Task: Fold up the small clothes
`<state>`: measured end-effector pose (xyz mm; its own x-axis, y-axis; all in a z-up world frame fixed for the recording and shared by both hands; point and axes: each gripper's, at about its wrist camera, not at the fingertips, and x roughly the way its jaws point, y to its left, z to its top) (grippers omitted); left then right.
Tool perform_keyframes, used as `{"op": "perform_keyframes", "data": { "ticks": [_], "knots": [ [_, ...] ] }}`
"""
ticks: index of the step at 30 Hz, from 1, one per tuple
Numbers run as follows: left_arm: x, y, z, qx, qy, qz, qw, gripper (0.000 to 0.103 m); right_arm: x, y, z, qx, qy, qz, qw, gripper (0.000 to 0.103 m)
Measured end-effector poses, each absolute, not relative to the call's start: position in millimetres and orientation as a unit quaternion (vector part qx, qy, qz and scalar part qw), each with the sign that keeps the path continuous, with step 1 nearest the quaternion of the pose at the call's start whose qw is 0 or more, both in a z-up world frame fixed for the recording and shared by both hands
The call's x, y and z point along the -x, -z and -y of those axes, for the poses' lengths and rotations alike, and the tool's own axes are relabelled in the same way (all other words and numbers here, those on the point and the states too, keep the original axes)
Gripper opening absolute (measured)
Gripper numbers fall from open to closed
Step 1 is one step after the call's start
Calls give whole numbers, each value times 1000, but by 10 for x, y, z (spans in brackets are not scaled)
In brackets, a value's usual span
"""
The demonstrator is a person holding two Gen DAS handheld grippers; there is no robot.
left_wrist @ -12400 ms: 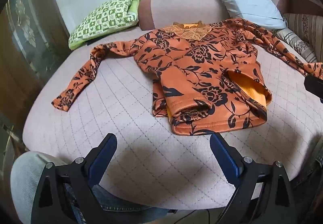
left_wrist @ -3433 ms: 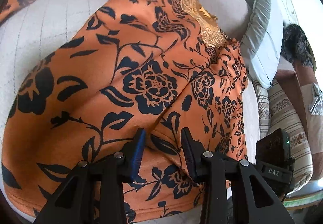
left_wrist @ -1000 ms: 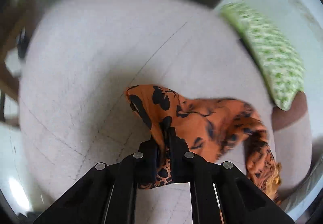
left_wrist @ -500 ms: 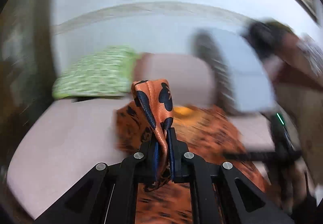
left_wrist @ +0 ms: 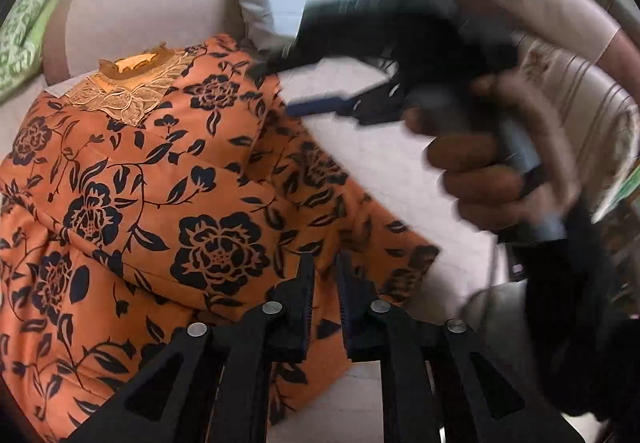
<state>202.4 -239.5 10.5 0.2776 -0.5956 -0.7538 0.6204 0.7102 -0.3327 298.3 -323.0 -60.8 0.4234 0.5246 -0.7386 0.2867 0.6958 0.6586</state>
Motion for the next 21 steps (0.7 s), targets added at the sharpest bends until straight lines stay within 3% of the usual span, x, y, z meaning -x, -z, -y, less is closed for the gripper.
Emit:
{"op": "perform_keyframes", "data": {
  "ticks": [3,4,13,20,21],
  "knots": [
    [-2088,-133,1954,49,336,-457,822,44,-2999,713,3069,-338,-90,-581,735,58],
    [-2114,-109,1837,65,315,-461,827,45,-2998,742,3031,-327,-93,-591,732,58],
    [-3038,444,944,239,160,-526,800,44,-2909,1066,3027,-312,-104,-633,701,54],
    [-3179,419,689,282,114,-518,799,44,-2970,1233,2891,-298,-100,-651,691,47],
    [-3242,452,682,282,104,-516,802,45,-2981,1233,2857,-290,-99,-652,694,42]
  ]
}}
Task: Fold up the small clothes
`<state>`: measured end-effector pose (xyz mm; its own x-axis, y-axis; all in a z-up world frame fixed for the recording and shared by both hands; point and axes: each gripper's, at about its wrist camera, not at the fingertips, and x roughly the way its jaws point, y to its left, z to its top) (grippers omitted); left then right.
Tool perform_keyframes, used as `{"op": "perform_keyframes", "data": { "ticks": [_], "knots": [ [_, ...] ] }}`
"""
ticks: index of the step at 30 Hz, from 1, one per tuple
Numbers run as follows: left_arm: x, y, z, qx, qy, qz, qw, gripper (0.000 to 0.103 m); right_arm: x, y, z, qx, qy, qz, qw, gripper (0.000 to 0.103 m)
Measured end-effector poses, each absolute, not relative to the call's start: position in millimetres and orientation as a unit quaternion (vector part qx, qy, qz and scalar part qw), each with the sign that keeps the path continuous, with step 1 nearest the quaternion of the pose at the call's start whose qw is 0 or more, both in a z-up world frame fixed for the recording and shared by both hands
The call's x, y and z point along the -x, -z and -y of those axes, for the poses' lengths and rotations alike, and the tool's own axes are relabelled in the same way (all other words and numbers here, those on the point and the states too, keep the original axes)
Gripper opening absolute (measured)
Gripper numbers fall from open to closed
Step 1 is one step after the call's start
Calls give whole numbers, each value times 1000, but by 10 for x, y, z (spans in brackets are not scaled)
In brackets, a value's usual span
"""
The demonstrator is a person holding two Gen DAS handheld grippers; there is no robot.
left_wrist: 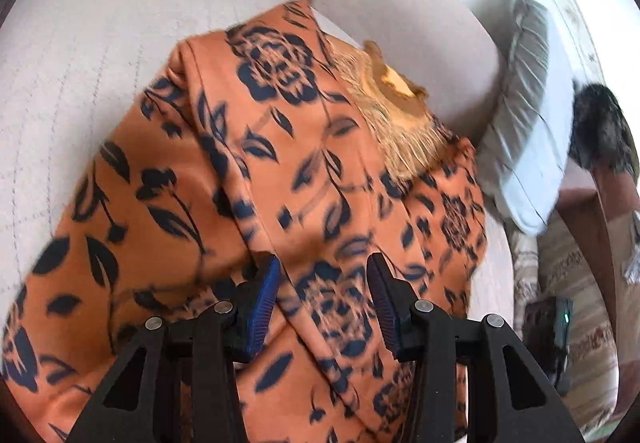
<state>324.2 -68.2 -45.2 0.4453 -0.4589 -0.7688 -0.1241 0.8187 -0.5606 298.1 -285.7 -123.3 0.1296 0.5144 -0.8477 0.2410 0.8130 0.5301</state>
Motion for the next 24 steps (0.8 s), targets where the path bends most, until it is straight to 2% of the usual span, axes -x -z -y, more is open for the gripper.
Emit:
{"op": "perform_keyframes", "data": {
  "ticks": [2,3,6,14,20,24],
  "knots": [
    [-3295,435,634,288,87,-522,798,45,-2990,1232,2802,-276,-99,-657,694,28],
    [-3347,466,609,301,83,-528,790,44,-2992,1238,2776,-269,-99,-661,693,16],
    [-3420,496,605,310,81,-533,784,44,-2972,1214,2757,-256,-105,-664,695,4],
    [-3393,383,634,285,74,-523,800,44,-2826,614,2729,-223,-147,-623,735,3],
    [-3464,415,391,304,40,-524,795,44,-2845,981,2744,-141,-66,-683,714,3],
    [-3489,361,358,306,35,-511,803,45,-2824,813,2765,-142,-93,-664,728,3]
  ]
}}
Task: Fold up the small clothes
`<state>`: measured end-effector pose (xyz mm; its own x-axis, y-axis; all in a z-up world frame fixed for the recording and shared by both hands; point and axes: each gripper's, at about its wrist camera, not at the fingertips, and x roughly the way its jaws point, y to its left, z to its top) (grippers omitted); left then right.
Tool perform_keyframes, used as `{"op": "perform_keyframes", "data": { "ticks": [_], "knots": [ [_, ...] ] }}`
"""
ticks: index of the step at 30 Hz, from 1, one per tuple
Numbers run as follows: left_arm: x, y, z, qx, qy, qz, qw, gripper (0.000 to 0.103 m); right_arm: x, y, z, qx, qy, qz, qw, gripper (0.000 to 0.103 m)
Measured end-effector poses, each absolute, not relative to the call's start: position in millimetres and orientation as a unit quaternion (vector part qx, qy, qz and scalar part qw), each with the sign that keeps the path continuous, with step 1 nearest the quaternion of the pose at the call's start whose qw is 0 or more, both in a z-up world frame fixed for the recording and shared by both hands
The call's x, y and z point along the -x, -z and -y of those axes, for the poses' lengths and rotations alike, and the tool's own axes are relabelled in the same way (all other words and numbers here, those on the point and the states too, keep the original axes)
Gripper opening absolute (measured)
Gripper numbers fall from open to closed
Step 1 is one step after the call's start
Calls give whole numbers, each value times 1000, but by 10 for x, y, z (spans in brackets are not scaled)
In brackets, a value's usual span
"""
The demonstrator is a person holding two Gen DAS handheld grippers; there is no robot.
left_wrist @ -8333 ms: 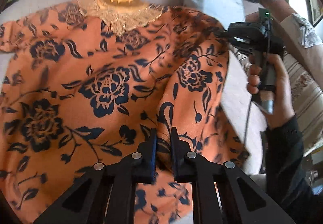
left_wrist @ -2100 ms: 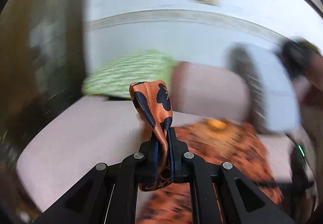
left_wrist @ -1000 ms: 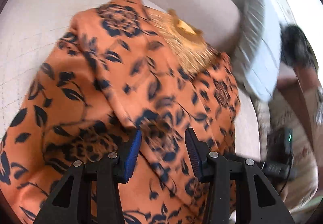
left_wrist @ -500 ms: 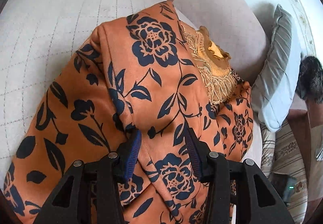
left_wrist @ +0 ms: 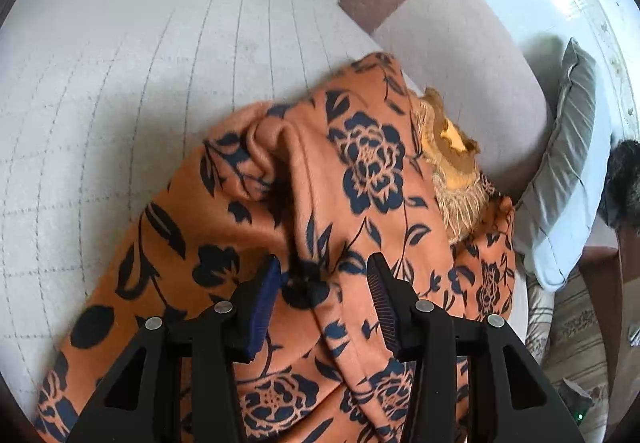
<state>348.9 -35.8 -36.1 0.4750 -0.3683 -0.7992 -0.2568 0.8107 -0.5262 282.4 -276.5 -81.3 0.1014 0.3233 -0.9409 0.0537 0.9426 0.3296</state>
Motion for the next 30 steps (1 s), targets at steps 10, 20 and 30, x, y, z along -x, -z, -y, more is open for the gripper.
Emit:
{"op": "perform_keyframes", "data": {
  "ticks": [10,20,30],
  "knots": [
    [-3564,387,415,292,21,-522,801,45,-2796,931,3131,-190,-91,-668,714,21],
    [-3727,519,451,299,14,-530,793,23,-2780,1157,2974,-176,-107,-686,698,20],
    [-3748,307,569,222,26,-530,818,8,-2694,982,2727,-96,-105,-693,707,3]
  ]
}}
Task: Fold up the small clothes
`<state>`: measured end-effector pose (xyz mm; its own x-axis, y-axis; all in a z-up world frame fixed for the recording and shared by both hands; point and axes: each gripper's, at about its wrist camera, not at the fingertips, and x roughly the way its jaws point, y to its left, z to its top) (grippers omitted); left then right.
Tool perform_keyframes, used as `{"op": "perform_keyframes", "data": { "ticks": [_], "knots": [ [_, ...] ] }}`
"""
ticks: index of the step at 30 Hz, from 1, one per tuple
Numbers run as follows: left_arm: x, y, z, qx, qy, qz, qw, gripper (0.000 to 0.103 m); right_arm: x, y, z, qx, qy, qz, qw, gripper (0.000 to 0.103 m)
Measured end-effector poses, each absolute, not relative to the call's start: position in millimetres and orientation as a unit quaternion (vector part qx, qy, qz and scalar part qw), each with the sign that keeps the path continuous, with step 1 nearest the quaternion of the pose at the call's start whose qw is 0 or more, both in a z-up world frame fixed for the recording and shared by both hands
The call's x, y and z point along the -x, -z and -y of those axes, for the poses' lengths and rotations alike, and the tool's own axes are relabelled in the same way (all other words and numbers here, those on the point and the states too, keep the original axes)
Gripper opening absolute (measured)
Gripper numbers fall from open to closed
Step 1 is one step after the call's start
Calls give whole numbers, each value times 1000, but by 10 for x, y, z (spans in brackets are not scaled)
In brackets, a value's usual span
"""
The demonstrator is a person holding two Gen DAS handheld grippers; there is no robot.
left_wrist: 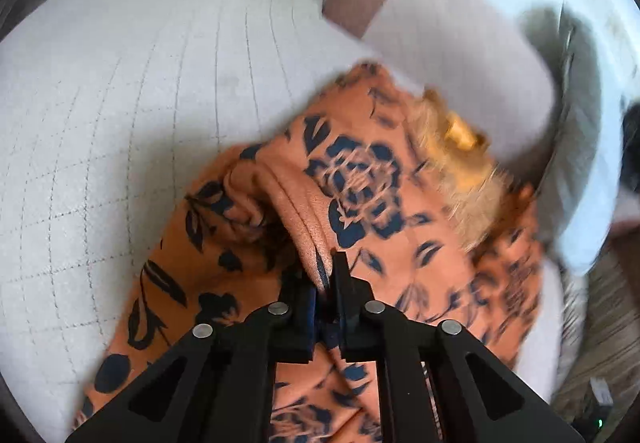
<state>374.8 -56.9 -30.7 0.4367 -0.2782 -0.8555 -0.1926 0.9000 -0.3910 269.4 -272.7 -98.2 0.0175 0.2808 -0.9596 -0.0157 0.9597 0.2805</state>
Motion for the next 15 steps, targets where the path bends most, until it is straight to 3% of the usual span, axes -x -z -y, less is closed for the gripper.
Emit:
{"op": "perform_keyframes", "data": {
  "ticks": [2,5,6,7,9,15],
  "knots": [
    [-3725,320,592,223,38,-540,811,13,-2683,1134,2744,-90,-99,-711,690,3],
    [-3636,203,545,230,46,-516,824,33,-2716,854,2898,-131,-104,-668,725,12],
    [-3604,157,500,241,44,-505,828,40,-2724,797,2949,-152,-109,-656,731,22],
    [-3578,121,467,252,48,-496,829,42,-2737,750,2979,-170,-114,-645,737,35],
    [-3564,85,425,263,48,-491,829,44,-2784,685,2993,-195,-122,-619,751,44],
    [-3647,206,235,310,21,-496,811,44,-2979,650,2998,-273,-139,-559,771,44]
  ]
}}
